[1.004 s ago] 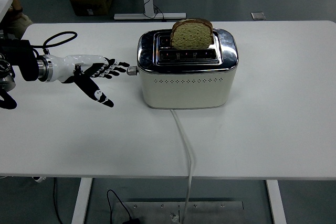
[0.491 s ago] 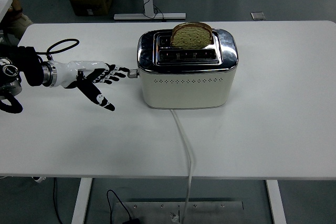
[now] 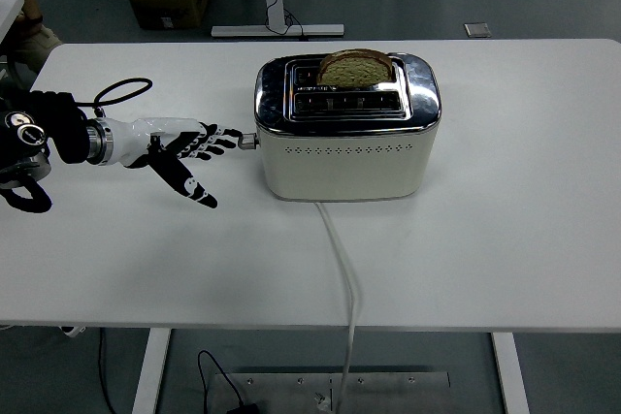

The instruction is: Press down toaster

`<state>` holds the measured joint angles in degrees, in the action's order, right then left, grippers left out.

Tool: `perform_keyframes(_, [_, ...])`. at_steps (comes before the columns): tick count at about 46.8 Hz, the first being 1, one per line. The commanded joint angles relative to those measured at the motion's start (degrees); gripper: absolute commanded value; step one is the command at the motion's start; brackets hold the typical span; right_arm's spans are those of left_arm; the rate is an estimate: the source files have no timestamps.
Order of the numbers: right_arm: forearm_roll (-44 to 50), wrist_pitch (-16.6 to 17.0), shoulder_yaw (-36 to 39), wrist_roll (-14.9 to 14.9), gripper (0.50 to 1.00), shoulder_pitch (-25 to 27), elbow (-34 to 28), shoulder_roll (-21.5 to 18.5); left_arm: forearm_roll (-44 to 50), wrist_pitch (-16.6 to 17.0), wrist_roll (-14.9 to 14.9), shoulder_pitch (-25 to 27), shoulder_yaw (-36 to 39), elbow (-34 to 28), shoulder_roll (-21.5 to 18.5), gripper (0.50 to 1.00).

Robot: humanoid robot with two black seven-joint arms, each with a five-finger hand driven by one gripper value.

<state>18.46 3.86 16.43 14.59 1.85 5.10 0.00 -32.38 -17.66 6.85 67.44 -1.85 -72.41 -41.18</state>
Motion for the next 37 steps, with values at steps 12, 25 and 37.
perform_keyframes(12, [0.0, 0.0, 0.0, 0.0, 0.998, 0.0, 0.0, 0.0, -0.1, 0.1, 0.0, -0.6, 0.0, 1.0, 1.5, 1.000])
perform_keyframes(25, [0.0, 0.0, -0.1, 0.0, 0.998, 0.0, 0.0, 0.0, -0.1, 0.1, 0.0, -1.5, 0.0, 1.7, 2.4, 1.000])
perform_keyframes(37, [0.0, 0.0, -0.1, 0.0, 0.998, 0.0, 0.0, 0.0, -0.1, 0.3, 0.0, -2.3, 0.0, 2.0, 2.5, 1.000])
